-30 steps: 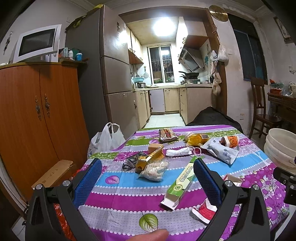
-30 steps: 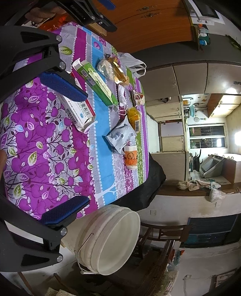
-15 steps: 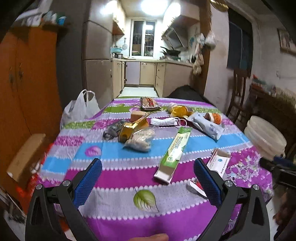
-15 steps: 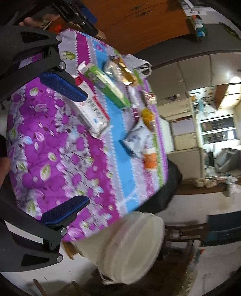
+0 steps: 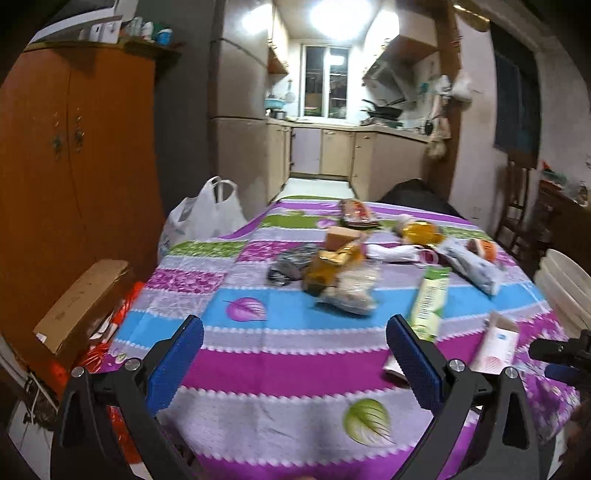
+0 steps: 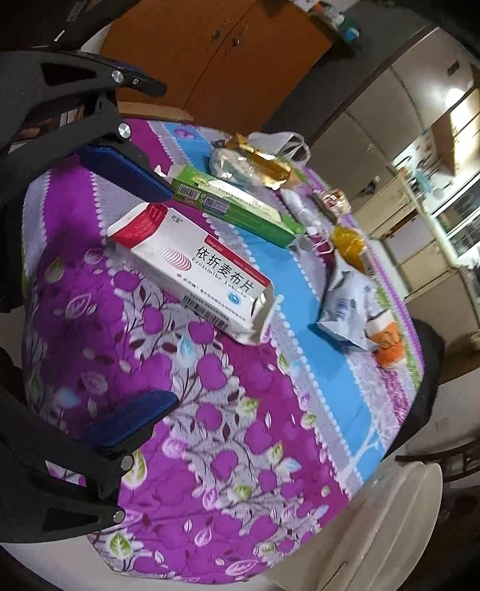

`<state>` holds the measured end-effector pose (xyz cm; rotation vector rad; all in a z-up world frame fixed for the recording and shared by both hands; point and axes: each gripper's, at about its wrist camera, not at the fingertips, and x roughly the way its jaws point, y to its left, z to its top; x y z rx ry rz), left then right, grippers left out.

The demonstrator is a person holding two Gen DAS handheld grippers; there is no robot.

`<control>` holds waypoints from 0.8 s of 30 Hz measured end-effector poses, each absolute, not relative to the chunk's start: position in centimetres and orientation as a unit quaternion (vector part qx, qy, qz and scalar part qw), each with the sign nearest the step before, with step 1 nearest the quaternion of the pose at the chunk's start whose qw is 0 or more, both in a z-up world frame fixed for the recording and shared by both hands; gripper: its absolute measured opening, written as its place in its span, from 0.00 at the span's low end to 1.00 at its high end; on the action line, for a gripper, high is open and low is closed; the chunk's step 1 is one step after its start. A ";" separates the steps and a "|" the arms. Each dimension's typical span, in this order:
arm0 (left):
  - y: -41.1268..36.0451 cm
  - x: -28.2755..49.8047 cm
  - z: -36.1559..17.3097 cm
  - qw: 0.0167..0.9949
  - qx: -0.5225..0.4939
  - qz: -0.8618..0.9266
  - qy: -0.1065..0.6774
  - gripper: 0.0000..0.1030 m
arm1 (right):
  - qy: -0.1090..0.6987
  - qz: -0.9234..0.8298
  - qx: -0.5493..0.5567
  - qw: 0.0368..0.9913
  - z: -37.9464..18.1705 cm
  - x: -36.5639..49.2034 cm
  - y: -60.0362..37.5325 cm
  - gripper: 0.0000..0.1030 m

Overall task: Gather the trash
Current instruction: 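Grasp the white medicine box with the right tool while the left tool grasps the green toothpaste box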

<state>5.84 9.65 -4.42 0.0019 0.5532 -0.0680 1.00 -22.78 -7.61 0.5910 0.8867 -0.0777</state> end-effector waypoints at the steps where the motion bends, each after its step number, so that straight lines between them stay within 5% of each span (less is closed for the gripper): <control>1: 9.9 6.3 -4.6 0.961 0.000 -0.031 0.276 0.96 | 0.427 -0.048 0.279 0.859 -7.6 1.5 -22.2 0.95; 24: 10.9 9.6 -7.5 0.948 -0.008 -0.079 0.308 0.95 | 0.480 -0.148 0.178 0.846 -8.9 6.0 -16.2 0.51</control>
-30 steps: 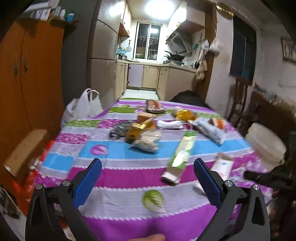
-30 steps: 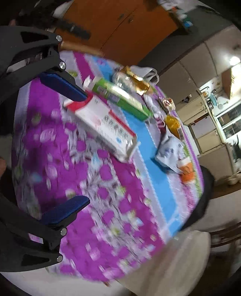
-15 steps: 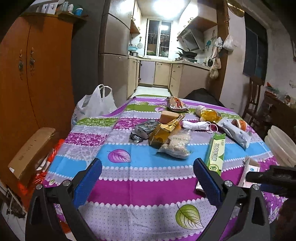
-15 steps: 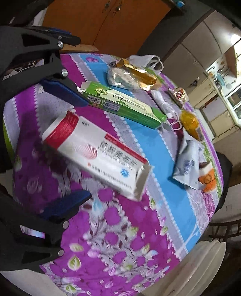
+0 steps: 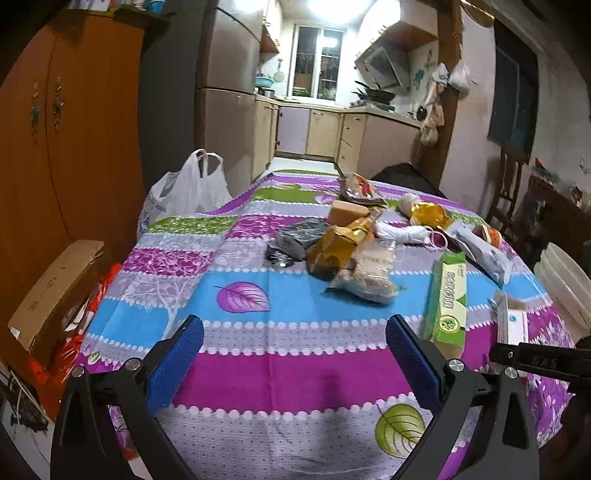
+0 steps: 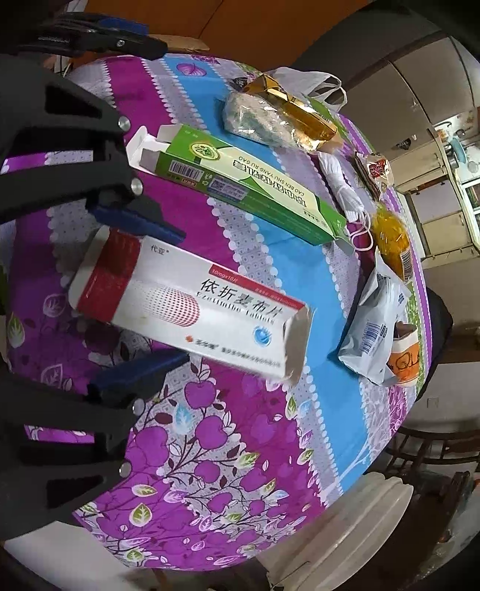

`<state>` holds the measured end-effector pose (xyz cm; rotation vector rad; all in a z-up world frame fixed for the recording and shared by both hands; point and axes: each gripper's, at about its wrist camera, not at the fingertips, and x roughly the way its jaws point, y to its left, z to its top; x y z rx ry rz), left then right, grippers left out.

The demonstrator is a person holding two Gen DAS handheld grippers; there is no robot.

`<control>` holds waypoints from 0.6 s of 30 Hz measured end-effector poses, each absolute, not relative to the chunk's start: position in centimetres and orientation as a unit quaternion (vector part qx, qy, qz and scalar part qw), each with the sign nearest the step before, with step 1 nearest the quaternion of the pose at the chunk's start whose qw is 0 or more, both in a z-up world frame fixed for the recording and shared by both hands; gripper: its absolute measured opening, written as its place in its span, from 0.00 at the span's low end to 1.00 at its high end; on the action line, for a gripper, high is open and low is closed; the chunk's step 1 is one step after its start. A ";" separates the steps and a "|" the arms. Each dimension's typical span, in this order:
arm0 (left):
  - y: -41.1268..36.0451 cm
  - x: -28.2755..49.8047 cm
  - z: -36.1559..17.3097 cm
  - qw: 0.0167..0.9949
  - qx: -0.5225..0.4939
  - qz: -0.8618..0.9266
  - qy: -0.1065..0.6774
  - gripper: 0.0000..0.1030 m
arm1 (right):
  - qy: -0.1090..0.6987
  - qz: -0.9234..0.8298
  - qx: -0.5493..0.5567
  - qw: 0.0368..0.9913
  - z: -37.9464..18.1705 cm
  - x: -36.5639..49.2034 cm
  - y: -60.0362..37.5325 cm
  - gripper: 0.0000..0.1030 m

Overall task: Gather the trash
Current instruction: 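Grasp the white medicine box with the right tool while the left tool grasps the green toothpaste box, then carry both boxes over the white bucket with both tools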

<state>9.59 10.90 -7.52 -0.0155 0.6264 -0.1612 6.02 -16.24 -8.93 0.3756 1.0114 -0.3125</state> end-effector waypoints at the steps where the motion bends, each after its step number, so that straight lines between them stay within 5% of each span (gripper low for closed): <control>1: 10.7 9.5 -7.5 0.948 -0.002 -0.082 0.307 0.95 | 0.478 -0.141 0.181 0.848 -8.9 5.8 -16.5 0.48; 12: 6.6 9.8 -6.6 0.923 0.029 -0.202 0.326 0.95 | 0.450 -0.083 0.190 0.869 -8.4 2.4 -18.8 0.37; 18: 2.4 11.8 -6.8 0.894 0.080 -0.287 0.334 0.76 | 0.408 -0.088 0.179 0.891 -6.7 0.4 -20.6 0.37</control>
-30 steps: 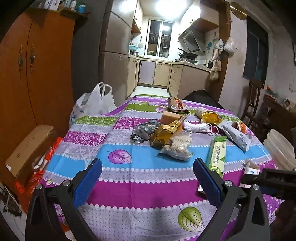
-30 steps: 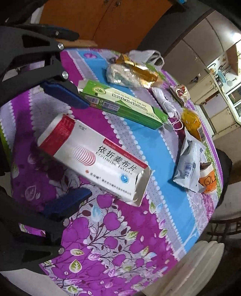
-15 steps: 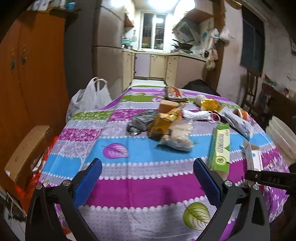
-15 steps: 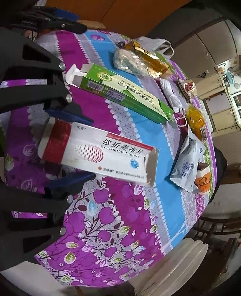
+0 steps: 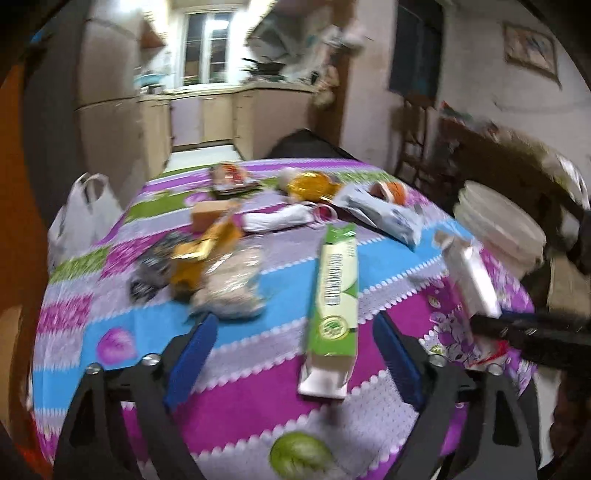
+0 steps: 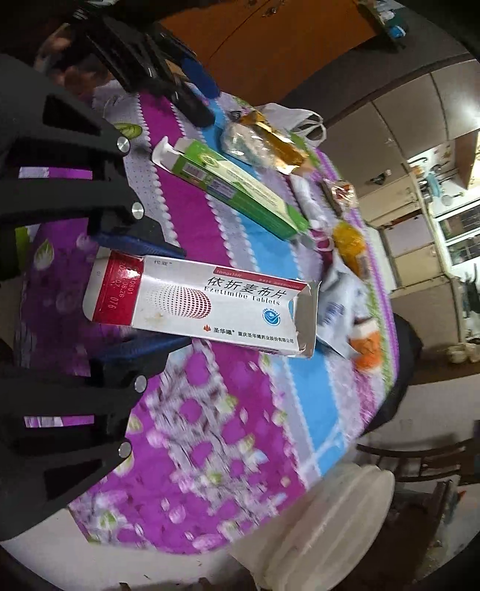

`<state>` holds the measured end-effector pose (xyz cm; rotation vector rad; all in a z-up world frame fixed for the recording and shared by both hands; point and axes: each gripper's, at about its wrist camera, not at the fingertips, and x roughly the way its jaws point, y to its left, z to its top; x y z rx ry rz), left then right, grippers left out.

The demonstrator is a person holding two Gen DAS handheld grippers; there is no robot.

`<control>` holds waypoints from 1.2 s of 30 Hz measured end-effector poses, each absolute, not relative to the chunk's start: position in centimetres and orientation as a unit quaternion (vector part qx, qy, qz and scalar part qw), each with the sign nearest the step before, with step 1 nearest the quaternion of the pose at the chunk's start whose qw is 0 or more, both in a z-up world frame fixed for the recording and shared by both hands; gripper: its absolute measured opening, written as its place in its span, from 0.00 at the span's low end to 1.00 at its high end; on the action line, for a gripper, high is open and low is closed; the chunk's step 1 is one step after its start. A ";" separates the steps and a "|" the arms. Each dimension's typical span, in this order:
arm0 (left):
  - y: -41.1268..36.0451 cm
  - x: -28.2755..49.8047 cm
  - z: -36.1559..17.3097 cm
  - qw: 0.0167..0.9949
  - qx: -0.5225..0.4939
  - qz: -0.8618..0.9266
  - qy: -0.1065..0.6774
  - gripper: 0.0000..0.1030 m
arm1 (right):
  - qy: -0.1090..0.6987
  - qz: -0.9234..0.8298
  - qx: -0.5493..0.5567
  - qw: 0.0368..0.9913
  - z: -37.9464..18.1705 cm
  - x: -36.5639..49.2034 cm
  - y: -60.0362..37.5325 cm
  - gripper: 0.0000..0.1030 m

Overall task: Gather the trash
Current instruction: 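Carry both boxes over the white bucket with both tools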

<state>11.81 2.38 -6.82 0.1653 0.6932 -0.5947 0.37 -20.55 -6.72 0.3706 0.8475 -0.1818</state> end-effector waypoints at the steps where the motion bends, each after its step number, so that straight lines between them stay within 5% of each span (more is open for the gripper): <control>1: 1.7 12.0 -7.0 0.889 0.088 -0.297 0.338 0.71 | 0.406 -0.088 0.179 0.892 -6.7 0.2 -20.8 0.37; 6: -1.9 13.5 -8.7 0.867 0.121 -0.332 0.350 0.63 | 0.399 -0.088 0.190 0.893 -6.6 -0.4 -22.5 0.38; 12: -3.0 15.5 -11.1 0.854 0.123 -0.332 0.382 0.35 | 0.396 -0.085 0.197 0.893 -6.9 -0.5 -23.5 0.38; 24: -4.2 12.5 -4.9 0.866 0.116 -0.350 0.338 0.35 | 0.362 -0.066 0.167 0.915 -3.2 -1.4 -25.2 0.38; 36: -26.0 11.9 4.4 0.795 0.181 -0.495 0.301 0.35 | 0.328 -0.213 0.157 0.907 7.1 -8.1 -42.3 0.39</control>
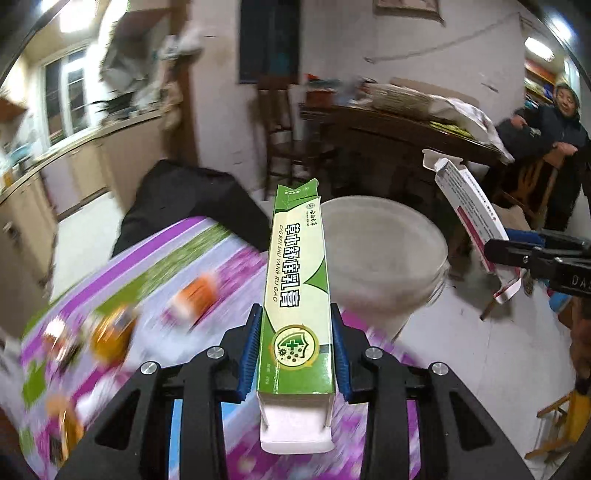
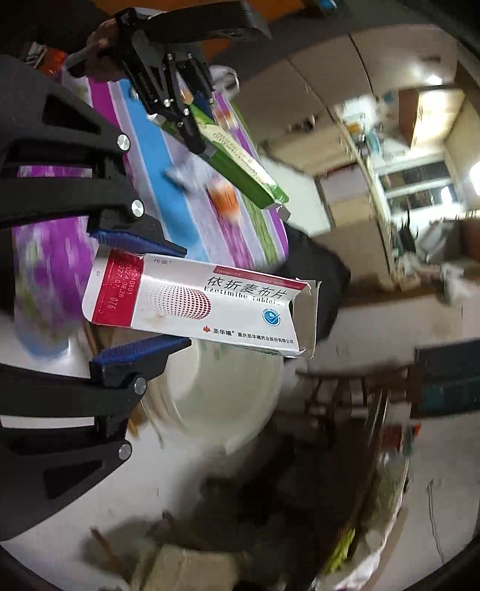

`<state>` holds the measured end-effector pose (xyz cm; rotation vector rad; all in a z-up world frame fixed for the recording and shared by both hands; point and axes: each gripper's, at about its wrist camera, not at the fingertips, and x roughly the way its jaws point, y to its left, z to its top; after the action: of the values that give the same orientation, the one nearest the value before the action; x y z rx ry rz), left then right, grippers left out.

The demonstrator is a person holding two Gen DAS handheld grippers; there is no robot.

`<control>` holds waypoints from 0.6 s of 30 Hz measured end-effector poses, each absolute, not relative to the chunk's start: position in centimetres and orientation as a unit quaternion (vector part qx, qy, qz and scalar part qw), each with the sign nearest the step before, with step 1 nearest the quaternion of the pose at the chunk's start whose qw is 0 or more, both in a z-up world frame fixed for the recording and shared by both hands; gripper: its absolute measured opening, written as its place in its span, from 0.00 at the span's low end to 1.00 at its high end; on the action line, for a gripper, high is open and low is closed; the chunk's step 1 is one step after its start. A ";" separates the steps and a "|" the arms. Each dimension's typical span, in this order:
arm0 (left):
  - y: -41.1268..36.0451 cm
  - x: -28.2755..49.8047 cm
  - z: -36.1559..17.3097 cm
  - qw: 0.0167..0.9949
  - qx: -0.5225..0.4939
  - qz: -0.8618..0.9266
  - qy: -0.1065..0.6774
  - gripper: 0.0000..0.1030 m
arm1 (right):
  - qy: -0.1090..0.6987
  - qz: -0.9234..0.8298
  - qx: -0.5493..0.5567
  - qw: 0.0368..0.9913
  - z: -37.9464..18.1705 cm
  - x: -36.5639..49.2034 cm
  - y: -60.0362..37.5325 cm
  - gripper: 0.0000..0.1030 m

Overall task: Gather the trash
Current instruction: 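Carry both boxes over the white bucket with both tools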

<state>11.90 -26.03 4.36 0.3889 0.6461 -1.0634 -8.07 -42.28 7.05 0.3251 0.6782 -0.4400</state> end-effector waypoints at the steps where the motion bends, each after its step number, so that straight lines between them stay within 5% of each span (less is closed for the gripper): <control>1: -27.9 12.1 4.7 0.788 0.185 -0.503 0.304 0.35 | 0.334 -0.221 0.159 0.902 7.4 -8.2 -43.6 0.40; 9: -45.7 14.8 6.1 0.718 0.262 -0.539 0.354 0.35 | 0.442 -0.233 0.189 0.845 7.0 -4.3 -55.0 0.41; 18: -53.5 18.1 2.6 0.661 0.331 -0.540 0.403 0.35 | 0.513 -0.213 0.222 0.801 3.7 -0.3 -60.2 0.42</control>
<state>18.06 -53.50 2.58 0.7497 0.9105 -1.2203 -0.30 -60.20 3.69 0.4769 1.1003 -0.4572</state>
